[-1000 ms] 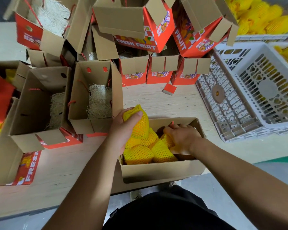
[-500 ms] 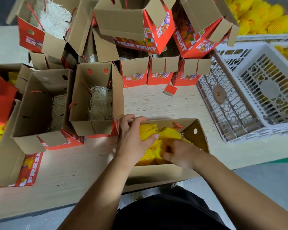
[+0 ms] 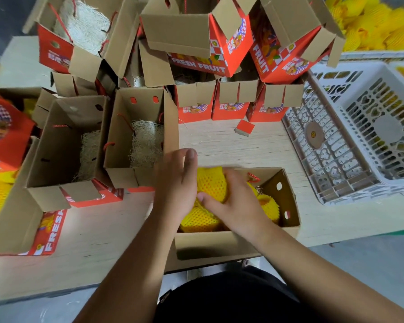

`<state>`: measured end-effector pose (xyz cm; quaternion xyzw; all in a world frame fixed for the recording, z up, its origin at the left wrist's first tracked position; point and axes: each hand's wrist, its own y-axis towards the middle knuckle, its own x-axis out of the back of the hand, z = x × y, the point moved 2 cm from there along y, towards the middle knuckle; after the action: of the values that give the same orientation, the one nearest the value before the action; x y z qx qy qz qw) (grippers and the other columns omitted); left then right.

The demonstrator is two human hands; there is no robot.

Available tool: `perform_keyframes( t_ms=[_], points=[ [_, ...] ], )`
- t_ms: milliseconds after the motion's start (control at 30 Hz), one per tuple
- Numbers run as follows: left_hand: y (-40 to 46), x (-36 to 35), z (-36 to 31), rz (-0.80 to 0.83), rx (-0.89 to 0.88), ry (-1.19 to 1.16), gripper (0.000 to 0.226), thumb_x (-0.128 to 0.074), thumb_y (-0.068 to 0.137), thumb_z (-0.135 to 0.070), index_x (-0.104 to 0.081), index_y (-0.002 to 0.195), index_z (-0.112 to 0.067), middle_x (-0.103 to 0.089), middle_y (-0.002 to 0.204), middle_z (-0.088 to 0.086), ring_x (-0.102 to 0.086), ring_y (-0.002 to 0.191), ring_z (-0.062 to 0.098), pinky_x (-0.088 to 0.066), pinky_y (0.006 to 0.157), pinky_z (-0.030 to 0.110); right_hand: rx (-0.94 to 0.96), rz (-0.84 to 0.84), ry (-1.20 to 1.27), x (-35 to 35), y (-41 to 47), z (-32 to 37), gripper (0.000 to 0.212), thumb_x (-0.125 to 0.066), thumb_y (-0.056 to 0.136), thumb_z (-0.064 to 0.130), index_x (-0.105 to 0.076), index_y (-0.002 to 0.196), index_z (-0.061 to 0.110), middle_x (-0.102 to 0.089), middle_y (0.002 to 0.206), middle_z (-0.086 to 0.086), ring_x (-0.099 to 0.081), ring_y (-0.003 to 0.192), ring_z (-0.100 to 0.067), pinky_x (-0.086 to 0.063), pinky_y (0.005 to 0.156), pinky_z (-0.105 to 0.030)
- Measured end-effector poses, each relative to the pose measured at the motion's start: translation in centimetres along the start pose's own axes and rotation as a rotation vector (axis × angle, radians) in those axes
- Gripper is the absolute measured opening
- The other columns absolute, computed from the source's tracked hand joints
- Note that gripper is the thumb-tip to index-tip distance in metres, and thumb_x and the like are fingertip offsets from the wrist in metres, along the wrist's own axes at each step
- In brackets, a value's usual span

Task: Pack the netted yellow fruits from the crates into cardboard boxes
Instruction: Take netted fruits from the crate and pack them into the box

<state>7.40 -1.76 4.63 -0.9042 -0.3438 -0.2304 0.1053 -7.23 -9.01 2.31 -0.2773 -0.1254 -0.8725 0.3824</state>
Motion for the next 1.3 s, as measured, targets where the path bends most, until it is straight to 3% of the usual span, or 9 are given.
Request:
perform_keyframes(
  t_ms=[133, 267, 467, 633, 800, 933, 1100, 1233, 1300],
  points=[
    [-1.9, -0.6, 2.4, -0.088, -0.051, -0.066, 0.039, -0.031, 0.106, -0.040, -0.063, 0.114, -0.019, -0.062, 0.104, -0.006, -0.058, 0.102, 0.008, -0.046, 0.092, 0.028, -0.301, 0.380, -0.432, -2.6, 0.7, -0.6, 0.088, -0.047, 0.088, 0.078, -0.028, 0.154, 0.022, -0.035, 0.146, -0.008, -0.040, 0.137, -0.035, -0.039, 0.112, -0.047],
    [-2.3, -1.9, 2.3, -0.117, -0.078, -0.028, 0.029, -0.045, 0.106, -0.029, -0.069, 0.115, -0.016, -0.067, 0.108, -0.008, -0.061, 0.109, 0.013, -0.045, 0.105, 0.050, -0.200, 0.517, -0.387, 0.4, 2.4, -0.5, 0.107, -0.035, 0.068, 0.094, -0.027, 0.154, 0.031, -0.035, 0.147, 0.001, -0.036, 0.137, -0.023, -0.036, 0.114, -0.044],
    [-0.9, -4.7, -2.3, -0.092, -0.078, -0.114, 0.016, -0.053, 0.107, -0.028, -0.067, 0.113, -0.027, -0.070, 0.107, -0.013, -0.062, 0.098, -0.003, -0.046, 0.081, 0.012, -0.166, 0.084, 0.179, 8.6, 1.5, -4.0, 0.024, -0.064, 0.094, 0.031, -0.057, 0.116, 0.039, -0.068, 0.102, 0.009, -0.067, 0.094, -0.009, -0.056, 0.087, -0.038],
    [0.2, -12.6, -8.9, 0.009, -0.224, -0.074, 0.015, -0.054, 0.103, -0.021, -0.066, 0.105, -0.031, -0.067, 0.101, -0.018, -0.061, 0.097, -0.004, -0.039, 0.078, 0.004, -0.081, -0.096, 0.253, 16.1, 2.0, -7.0, 0.030, -0.063, 0.097, 0.017, -0.060, 0.123, 0.033, -0.065, 0.103, 0.012, -0.065, 0.080, -0.008, -0.052, 0.069, -0.018],
    [2.8, -24.3, -18.1, 0.188, -0.295, -0.160, 0.017, -0.056, 0.103, -0.018, -0.069, 0.107, -0.028, -0.071, 0.106, -0.019, -0.063, 0.094, -0.004, -0.039, 0.075, 0.008, -0.050, -0.246, 0.232, 27.4, 2.5, -12.0, 0.029, -0.062, 0.099, 0.017, -0.062, 0.126, 0.029, -0.069, 0.106, 0.013, -0.067, 0.083, -0.012, -0.054, 0.073, -0.025],
    [5.9, -35.6, -26.8, 0.286, -0.395, -0.171, 0.019, -0.052, 0.103, -0.022, -0.069, 0.113, -0.023, -0.066, 0.089, -0.025, -0.061, 0.080, -0.007, -0.040, 0.068, 0.011, -0.026, -0.391, 0.184, 39.0, 2.8, -18.6, 0.024, -0.056, 0.101, 0.019, -0.063, 0.124, 0.026, -0.069, 0.099, 0.016, -0.062, 0.069, -0.006, -0.044, 0.059, -0.015],
    [10.2, -49.1, -35.5, 0.457, -0.495, -0.078, 0.019, -0.052, 0.106, -0.024, -0.067, 0.117, -0.027, -0.071, 0.111, -0.011, -0.065, 0.096, 0.000, -0.051, 0.077, 0.020, -0.046, -0.539, 0.086, 51.8, 3.4, -28.1, 0.020, -0.059, 0.100, 0.032, -0.063, 0.120, 0.029, -0.070, 0.096, 0.013, -0.066, 0.077, -0.002, -0.044, 0.061, -0.014],
    [13.1, -57.5, -38.2, 0.503, -0.442, 0.059, 0.027, -0.056, 0.103, -0.025, -0.065, 0.127, -0.021, -0.067, 0.117, -0.003, -0.064, 0.094, 0.014, -0.051, 0.076, 0.030, -0.166, -0.576, -0.167, 59.9, 4.9, -36.1, 0.044, -0.060, 0.091, 0.030, -0.057, 0.134, 0.018, -0.064, 0.118, -0.003, -0.066, 0.102, -0.023, -0.053, 0.082, -0.037],
    [14.2, -60.6, -38.6, 0.455, -0.520, 0.249, 0.040, -0.060, 0.099, -0.025, -0.058, 0.138, -0.020, -0.060, 0.129, 0.002, -0.058, 0.103, 0.016, -0.048, 0.090, 0.033, -0.319, -0.402, -0.486, 61.9, 5.6, -39.6, 0.067, -0.065, 0.088, 0.027, -0.043, 0.150, 0.021, -0.051, 0.134, -0.012, -0.054, 0.117, -0.038, -0.049, 0.093, -0.049]
  ],
)
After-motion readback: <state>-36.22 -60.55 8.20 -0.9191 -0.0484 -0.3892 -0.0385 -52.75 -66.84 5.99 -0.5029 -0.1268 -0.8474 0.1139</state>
